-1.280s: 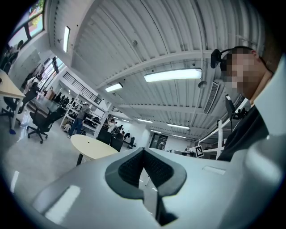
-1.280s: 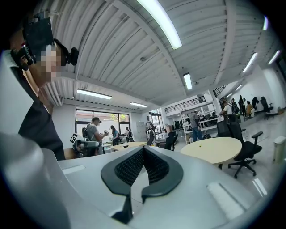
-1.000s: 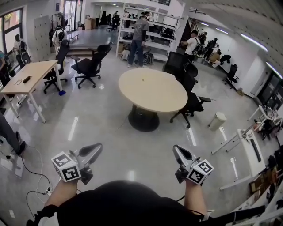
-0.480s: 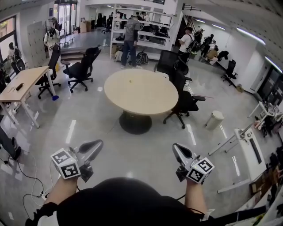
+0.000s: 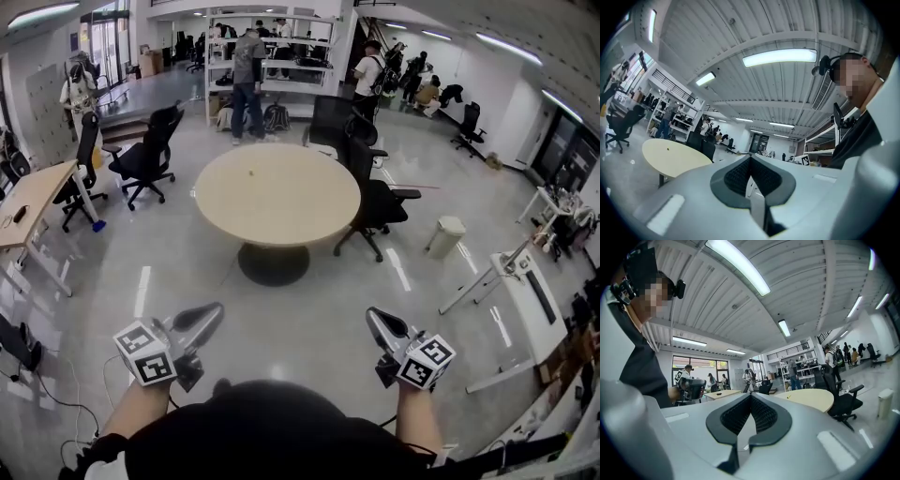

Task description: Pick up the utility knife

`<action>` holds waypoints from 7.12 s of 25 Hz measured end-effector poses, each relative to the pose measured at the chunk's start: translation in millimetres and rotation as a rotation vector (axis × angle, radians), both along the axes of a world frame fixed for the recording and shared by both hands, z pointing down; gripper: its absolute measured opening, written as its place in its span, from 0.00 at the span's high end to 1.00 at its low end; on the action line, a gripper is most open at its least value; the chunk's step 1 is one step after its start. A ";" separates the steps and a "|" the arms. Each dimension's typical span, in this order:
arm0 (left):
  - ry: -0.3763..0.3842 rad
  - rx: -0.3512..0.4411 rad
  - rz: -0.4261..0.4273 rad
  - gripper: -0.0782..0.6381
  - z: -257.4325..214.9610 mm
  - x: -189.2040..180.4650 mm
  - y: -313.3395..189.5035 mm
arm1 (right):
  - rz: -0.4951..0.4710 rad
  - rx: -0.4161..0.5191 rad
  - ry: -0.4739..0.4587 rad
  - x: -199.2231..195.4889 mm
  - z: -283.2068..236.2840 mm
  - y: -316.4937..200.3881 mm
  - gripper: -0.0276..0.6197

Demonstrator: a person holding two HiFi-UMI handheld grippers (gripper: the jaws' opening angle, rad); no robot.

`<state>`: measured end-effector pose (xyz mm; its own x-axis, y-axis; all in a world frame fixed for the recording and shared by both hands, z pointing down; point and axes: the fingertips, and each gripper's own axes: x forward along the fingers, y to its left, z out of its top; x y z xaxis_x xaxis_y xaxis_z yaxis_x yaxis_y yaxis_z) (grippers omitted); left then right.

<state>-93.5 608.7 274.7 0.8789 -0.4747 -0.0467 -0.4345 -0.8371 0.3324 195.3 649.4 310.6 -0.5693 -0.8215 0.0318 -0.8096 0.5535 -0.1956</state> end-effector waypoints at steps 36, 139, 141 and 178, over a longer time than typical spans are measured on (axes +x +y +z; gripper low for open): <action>0.054 -0.057 0.048 0.89 43.2 -140.3 -366.3 | 0.067 -0.035 0.062 -130.4 4.7 -348.1 0.93; -0.776 -0.615 -0.212 0.48 454.3 158.0 -1155.6 | -0.160 -0.178 0.031 141.6 244.5 -1166.0 0.93; -0.835 -0.636 -0.214 0.46 478.6 152.2 -1158.7 | -0.171 -0.192 0.023 139.0 267.3 -1181.3 0.93; -0.786 -0.436 -0.180 0.72 454.6 141.1 -1170.6 | -0.166 -0.224 0.036 141.0 322.9 -1191.4 0.93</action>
<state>47.7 -562.0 729.3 0.4926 -0.4430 0.7490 -0.7813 -0.6042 0.1565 336.3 -541.9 633.5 -0.6906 -0.6875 0.2243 -0.7201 0.6251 -0.3010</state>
